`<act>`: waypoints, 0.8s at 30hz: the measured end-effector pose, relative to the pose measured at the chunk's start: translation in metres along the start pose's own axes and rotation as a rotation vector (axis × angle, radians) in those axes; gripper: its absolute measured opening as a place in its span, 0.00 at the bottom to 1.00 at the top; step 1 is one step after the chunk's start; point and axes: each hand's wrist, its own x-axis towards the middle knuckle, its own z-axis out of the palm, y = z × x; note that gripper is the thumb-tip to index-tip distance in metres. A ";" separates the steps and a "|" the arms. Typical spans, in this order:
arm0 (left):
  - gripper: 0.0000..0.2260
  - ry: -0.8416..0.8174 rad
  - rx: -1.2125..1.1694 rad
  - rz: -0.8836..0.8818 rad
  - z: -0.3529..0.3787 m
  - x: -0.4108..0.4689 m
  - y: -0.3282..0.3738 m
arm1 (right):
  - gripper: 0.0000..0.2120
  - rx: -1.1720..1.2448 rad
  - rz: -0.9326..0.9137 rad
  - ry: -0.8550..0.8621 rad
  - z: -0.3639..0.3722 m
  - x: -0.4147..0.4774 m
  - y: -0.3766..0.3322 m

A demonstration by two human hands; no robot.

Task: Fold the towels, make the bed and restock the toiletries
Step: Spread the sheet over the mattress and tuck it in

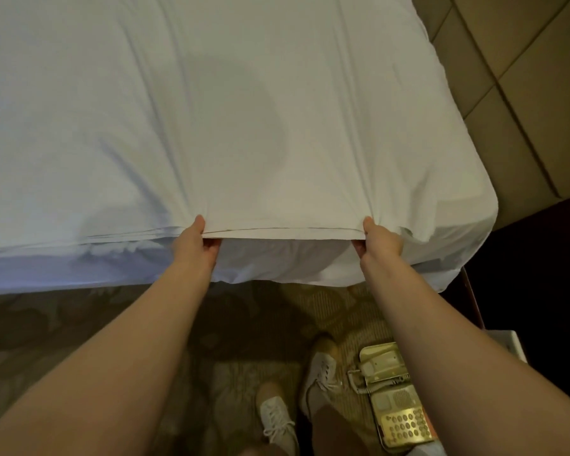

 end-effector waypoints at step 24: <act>0.04 -0.135 -0.089 -0.127 -0.154 -0.240 -0.027 | 0.24 0.236 -0.153 -0.202 -0.226 -0.198 0.041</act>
